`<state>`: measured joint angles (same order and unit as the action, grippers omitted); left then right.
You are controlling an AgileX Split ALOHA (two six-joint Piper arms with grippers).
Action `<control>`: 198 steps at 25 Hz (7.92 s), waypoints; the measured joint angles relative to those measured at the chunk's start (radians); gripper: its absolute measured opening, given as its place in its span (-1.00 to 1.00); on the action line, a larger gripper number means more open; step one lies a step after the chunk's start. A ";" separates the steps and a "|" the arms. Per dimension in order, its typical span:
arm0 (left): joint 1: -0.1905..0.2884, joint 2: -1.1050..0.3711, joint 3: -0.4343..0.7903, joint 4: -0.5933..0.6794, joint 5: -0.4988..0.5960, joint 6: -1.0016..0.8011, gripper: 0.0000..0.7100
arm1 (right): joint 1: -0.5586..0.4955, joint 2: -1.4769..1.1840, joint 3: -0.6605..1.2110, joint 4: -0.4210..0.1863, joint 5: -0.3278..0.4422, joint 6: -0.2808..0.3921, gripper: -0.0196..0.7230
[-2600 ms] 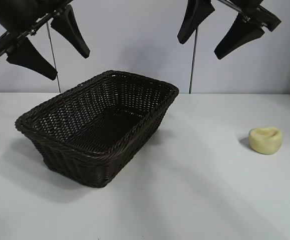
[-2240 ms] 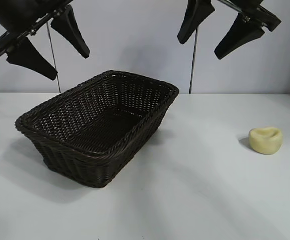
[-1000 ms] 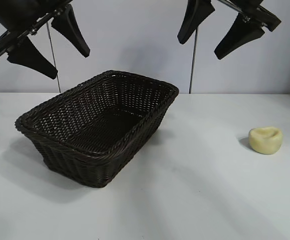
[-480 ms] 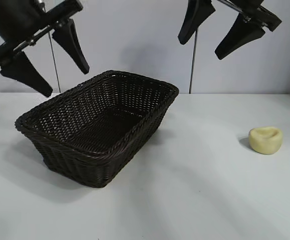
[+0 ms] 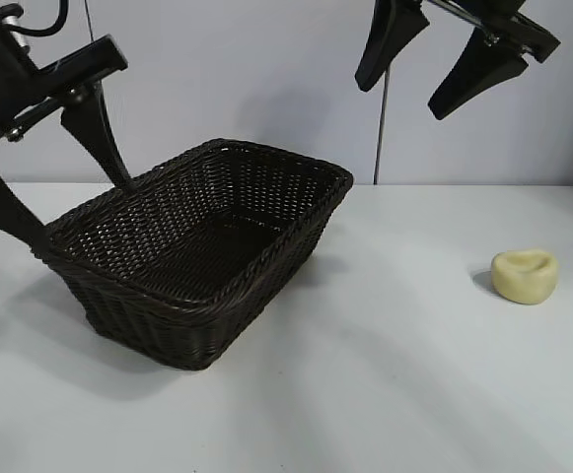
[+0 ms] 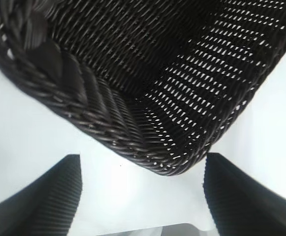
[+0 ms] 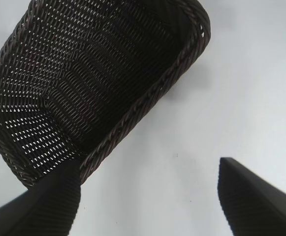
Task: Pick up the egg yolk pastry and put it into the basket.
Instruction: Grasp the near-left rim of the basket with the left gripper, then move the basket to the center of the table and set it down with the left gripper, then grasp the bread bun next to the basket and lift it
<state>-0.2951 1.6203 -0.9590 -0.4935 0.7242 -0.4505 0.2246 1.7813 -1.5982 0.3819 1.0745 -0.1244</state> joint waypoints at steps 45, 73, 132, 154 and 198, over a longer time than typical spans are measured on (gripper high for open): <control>-0.159 0.052 0.032 0.419 -0.244 -0.779 0.43 | 0.000 0.000 0.000 0.000 -0.001 0.000 0.56; -0.110 0.092 0.034 0.413 -0.236 -0.675 -0.72 | 0.000 0.000 0.000 0.000 -0.001 0.000 0.56; 0.020 0.516 -0.643 0.097 0.324 0.505 0.56 | 0.000 0.000 0.000 0.000 0.005 0.000 0.56; 0.020 0.190 -0.623 0.080 0.409 0.472 0.58 | 0.000 0.000 0.000 0.000 0.023 0.000 0.56; 0.020 0.186 -0.514 0.044 0.263 0.384 0.58 | -0.288 0.068 0.000 -0.189 0.054 0.027 0.56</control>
<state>-0.2749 1.8060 -1.4730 -0.4492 0.9877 -0.0667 -0.0637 1.8489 -1.5982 0.1932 1.1282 -0.0970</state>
